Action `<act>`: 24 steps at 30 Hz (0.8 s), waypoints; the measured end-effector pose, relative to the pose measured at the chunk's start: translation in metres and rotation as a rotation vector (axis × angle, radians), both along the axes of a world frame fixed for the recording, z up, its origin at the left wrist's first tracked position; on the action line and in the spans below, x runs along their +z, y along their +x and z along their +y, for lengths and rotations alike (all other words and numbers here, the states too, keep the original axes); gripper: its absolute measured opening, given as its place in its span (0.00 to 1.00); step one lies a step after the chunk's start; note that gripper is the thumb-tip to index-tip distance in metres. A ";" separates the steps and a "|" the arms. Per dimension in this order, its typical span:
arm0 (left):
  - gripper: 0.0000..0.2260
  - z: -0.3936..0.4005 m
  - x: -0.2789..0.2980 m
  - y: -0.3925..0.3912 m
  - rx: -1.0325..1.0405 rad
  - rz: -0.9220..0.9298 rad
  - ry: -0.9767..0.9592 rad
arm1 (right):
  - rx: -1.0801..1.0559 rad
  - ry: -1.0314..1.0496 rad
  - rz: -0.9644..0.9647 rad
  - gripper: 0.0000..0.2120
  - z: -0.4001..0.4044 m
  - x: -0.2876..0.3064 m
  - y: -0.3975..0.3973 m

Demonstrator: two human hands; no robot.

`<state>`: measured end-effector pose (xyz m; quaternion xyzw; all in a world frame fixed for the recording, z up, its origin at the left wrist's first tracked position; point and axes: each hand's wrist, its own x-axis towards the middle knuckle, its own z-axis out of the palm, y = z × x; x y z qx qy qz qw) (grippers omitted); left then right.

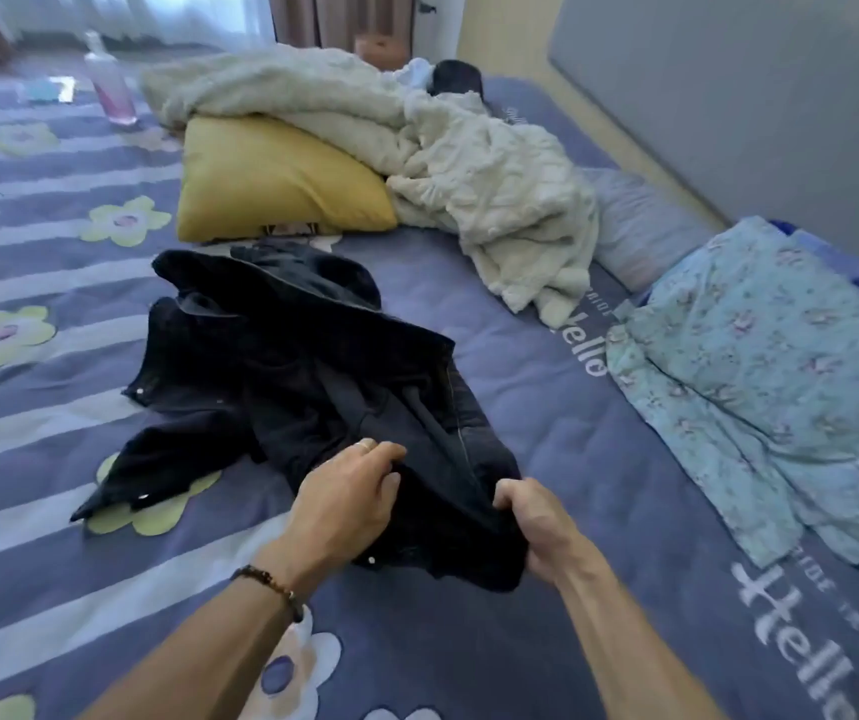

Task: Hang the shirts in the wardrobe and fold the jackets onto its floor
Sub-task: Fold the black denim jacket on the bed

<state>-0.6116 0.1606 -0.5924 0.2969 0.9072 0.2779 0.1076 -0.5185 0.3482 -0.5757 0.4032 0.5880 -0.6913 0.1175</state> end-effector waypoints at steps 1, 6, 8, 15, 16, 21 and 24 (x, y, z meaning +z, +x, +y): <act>0.18 0.004 0.013 0.008 -0.028 0.041 0.035 | 0.077 0.068 0.020 0.13 -0.001 0.019 0.012; 0.41 0.038 0.091 0.056 -0.458 0.162 -0.141 | 0.353 0.394 -0.094 0.07 0.004 0.126 0.085; 0.41 0.061 0.113 0.076 -0.649 0.122 -0.215 | 0.428 0.446 -0.115 0.10 0.008 0.162 0.107; 0.05 0.089 0.191 0.136 -0.618 0.118 0.104 | 0.224 0.560 0.174 0.03 0.031 0.235 0.210; 0.09 0.091 0.204 0.142 -0.615 0.175 0.109 | 0.179 0.595 0.197 0.03 0.034 0.237 0.222; 0.14 0.099 0.272 0.159 -0.527 0.394 0.270 | -0.069 0.636 0.260 0.05 0.029 0.264 0.250; 0.11 0.097 0.312 0.151 -0.399 0.450 0.428 | -0.158 0.862 0.193 0.09 0.032 0.296 0.240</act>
